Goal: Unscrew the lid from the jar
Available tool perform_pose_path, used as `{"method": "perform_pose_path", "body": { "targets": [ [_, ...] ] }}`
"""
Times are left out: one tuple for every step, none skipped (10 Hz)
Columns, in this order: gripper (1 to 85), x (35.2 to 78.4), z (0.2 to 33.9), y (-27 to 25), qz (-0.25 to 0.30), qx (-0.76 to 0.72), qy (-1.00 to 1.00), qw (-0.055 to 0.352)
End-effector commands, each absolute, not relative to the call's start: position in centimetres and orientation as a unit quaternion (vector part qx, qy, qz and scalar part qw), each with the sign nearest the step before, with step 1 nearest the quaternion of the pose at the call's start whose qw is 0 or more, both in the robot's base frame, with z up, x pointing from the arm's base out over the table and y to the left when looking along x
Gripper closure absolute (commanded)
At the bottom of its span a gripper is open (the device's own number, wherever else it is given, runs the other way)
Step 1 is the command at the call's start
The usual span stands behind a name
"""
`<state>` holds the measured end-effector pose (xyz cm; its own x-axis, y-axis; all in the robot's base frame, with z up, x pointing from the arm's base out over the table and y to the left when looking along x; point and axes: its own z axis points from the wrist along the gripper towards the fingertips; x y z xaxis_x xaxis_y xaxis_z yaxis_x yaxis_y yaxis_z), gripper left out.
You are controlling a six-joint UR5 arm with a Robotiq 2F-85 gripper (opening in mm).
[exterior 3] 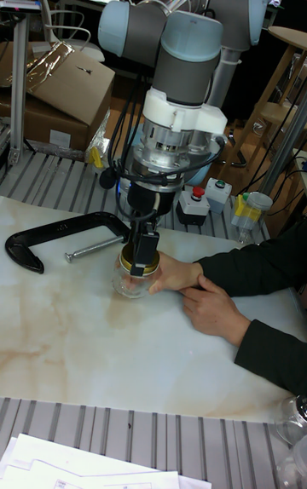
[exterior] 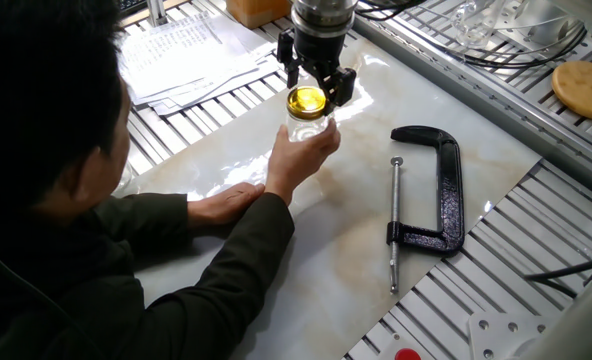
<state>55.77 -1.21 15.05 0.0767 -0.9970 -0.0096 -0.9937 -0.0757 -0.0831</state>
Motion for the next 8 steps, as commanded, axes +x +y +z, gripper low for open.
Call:
{"method": "perform_pose_path", "body": {
  "targets": [
    [6.0, 55.5, 15.4, -0.7, -0.009, -0.717, 0.695, 0.043],
    [4.7, 55.3, 15.4, -0.6, -0.005, -0.712, 0.701, 0.043],
    [4.7, 55.1, 15.4, -0.3, 0.002, -0.707, 0.706, 0.044],
    [4.3, 54.8, 15.5, 0.0, 0.009, -0.700, 0.713, 0.044],
    [4.0, 54.8, 15.6, 0.1, 0.011, -0.696, 0.717, 0.044],
    [3.7, 54.6, 15.8, 0.2, 0.015, -0.684, 0.728, 0.043],
    [3.7, 54.5, 15.8, 0.2, 0.018, -0.662, 0.748, 0.040],
    [2.7, 54.2, 15.9, 0.1, 0.020, -0.637, 0.770, 0.034]
  ]
}}
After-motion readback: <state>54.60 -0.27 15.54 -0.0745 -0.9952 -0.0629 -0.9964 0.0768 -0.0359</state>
